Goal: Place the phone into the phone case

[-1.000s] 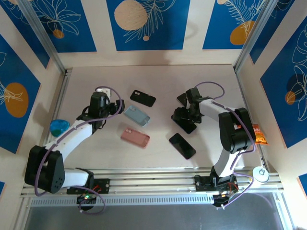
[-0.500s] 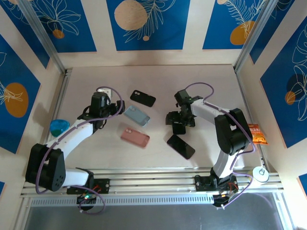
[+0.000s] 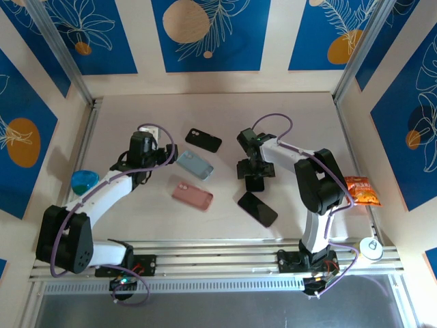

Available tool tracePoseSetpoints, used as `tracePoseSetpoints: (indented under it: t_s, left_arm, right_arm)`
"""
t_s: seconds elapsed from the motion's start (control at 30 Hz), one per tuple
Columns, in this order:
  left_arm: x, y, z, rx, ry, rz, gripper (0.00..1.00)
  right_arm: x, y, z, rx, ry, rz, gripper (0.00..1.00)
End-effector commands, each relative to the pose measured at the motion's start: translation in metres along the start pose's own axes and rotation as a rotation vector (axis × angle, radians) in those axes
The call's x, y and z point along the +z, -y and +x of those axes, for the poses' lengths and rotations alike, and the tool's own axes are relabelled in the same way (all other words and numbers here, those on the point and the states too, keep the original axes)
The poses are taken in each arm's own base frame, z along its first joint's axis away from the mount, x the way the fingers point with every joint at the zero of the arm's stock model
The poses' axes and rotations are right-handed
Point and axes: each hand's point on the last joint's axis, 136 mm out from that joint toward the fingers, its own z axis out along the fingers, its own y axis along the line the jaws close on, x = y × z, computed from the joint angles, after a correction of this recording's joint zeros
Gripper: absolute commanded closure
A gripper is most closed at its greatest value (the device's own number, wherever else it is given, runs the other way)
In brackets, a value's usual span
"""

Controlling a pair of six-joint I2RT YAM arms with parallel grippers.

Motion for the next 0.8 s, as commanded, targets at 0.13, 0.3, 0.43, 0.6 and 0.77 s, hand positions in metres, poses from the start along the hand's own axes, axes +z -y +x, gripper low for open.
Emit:
tracePoseSetpoints:
  t_s: [0.13,0.3,0.43,0.6,0.77]
  left_arm:
    - [-0.005,0.01,-0.009,0.026,0.005,0.033,0.15]
    - [-0.004,0.014,-0.009,0.026,-0.015,0.048,0.18]
    - [-0.005,0.016,-0.009,0.017,-0.025,0.057,0.18]
    - [-0.005,0.024,-0.006,-0.008,-0.048,0.099,0.21]
    - [-0.002,0.044,0.002,-0.037,-0.118,0.17,0.29]
  right_arm:
    - [0.012,0.0,0.004,0.0,-0.043,0.02,0.19]
    - [0.021,-0.003,0.01,0.005,-0.067,0.009,0.23]
    - [0.025,-0.003,0.013,0.004,-0.078,0.009,0.31]
    - [0.024,0.0,0.009,-0.008,-0.057,0.023,0.51]
    - [-0.004,-0.004,-0.013,-0.064,0.043,-0.01,0.55]
